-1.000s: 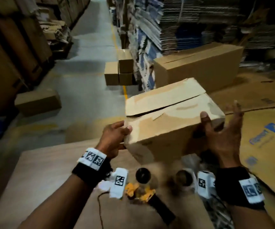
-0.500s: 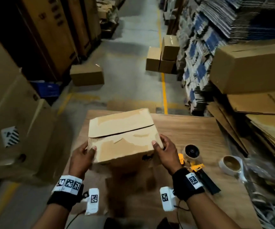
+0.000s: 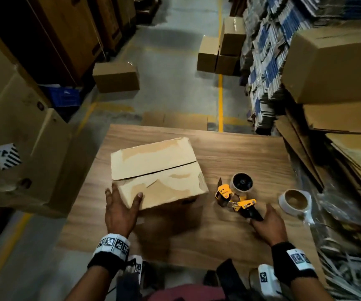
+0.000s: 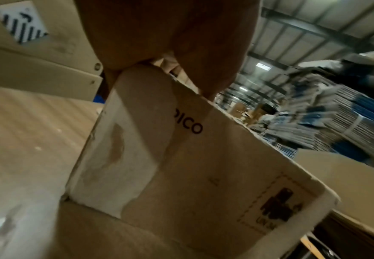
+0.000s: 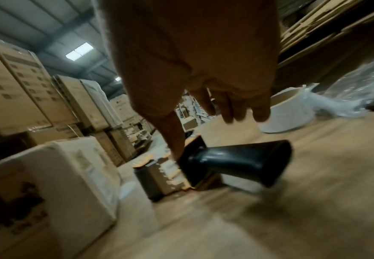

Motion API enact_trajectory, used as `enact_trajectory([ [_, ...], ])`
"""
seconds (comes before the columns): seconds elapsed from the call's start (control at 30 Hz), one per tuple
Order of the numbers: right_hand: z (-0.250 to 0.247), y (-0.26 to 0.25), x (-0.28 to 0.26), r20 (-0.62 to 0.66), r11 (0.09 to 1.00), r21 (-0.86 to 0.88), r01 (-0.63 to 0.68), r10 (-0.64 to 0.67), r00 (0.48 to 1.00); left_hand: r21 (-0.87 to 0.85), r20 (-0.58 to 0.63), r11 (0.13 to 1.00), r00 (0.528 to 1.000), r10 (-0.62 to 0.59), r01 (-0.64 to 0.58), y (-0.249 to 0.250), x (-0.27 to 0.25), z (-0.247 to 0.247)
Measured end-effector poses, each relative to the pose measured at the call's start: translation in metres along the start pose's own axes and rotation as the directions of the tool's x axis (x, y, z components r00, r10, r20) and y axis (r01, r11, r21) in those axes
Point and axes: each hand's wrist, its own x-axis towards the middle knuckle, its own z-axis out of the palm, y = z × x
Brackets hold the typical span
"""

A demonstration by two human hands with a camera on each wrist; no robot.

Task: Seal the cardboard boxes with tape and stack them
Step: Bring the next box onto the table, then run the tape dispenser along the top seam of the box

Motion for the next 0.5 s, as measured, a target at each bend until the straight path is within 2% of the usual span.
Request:
enact_trajectory([
  [0.07, -0.003, 0.005, 0.005, 0.187, 0.992, -0.104, -0.075, 0.093, 0.978, -0.054, -0.014, 0.998, 0.999, -0.044, 0.043, 0.003, 0.003, 0.0],
  [0.13, -0.001, 0.007, 0.011, 0.242, 0.994, -0.072, -0.08, 0.095, 0.966, -0.055, -0.005, 0.997, 0.998, -0.06, 0.06, 0.007, 0.003, 0.002],
  [0.17, 0.003, 0.008, 0.014, 0.265, 0.991, 0.051, -0.123, 0.105, 0.959, -0.051, -0.002, 0.997, 0.998, -0.06, 0.06, 0.009, 0.001, 0.003],
  [0.23, 0.01, 0.01, 0.016, 0.382, 0.901, 0.355, -0.251, 0.105, 0.918, -0.063, -0.007, 0.996, 0.998, -0.062, 0.061, 0.01, -0.002, 0.004],
  [0.3, 0.011, 0.008, 0.014, 0.436, 0.844, 0.454, -0.285, 0.069, 0.897, -0.077, -0.011, 0.995, 0.998, -0.063, 0.062, 0.01, -0.003, 0.004],
  [0.43, -0.022, -0.019, 0.002, 0.364, 0.815, 0.57, -0.099, -0.143, 0.92, -0.104, 0.023, 0.994, 0.999, -0.03, 0.032, 0.006, -0.001, 0.0],
  [0.5, -0.048, -0.047, -0.012, 0.334, 0.773, 0.634, 0.005, -0.281, 0.9, -0.126, 0.06, 0.992, 0.997, 0.038, -0.031, 0.006, 0.002, -0.004],
])
